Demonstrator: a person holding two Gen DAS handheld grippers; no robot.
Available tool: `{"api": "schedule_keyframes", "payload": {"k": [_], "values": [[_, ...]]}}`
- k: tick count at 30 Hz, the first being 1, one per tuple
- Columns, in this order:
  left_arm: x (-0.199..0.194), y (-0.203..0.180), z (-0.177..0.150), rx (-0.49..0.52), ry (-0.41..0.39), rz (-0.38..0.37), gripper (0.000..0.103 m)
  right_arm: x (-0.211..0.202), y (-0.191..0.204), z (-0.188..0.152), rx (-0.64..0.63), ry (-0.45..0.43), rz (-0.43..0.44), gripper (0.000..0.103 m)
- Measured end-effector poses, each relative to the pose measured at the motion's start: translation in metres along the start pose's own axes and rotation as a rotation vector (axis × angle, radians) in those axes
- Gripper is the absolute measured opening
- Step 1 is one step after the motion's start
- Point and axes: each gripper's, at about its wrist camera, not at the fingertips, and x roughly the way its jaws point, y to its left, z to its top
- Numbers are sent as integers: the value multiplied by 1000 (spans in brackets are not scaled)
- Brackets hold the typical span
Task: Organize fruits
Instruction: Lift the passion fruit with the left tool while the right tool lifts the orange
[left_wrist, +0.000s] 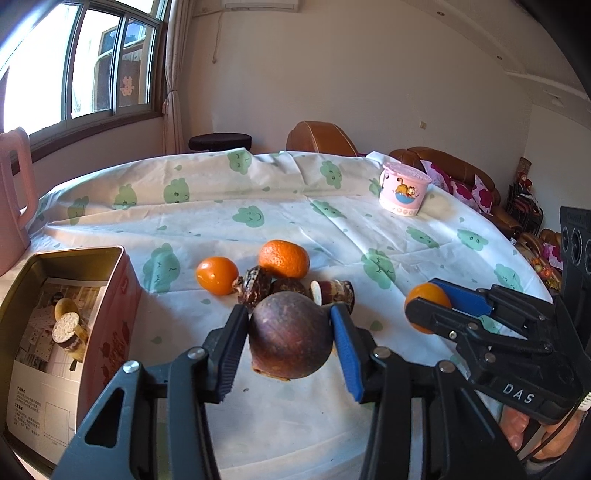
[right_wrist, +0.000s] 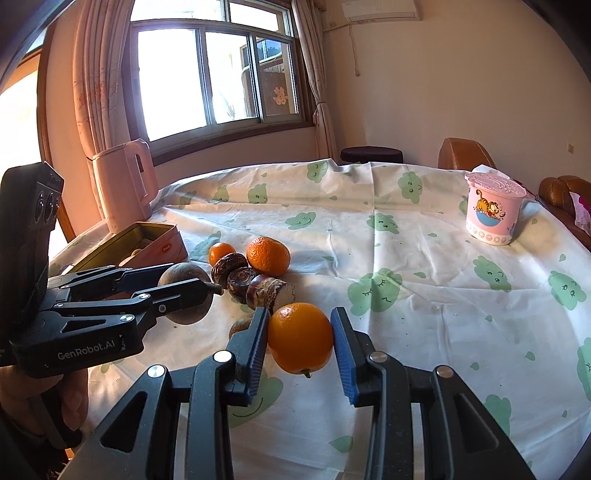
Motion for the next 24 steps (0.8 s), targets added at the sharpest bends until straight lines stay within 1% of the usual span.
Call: {"api": "schedule_keyframes", "payload": {"k": [12, 24], "values": [[-15, -2, -1, 7, -79, 36, 48, -8, 4, -1, -23, -54, 2, 36], [-25, -2, -3, 4, -135, 68, 48, -15, 4, -2, -24, -91, 0, 36]]}}
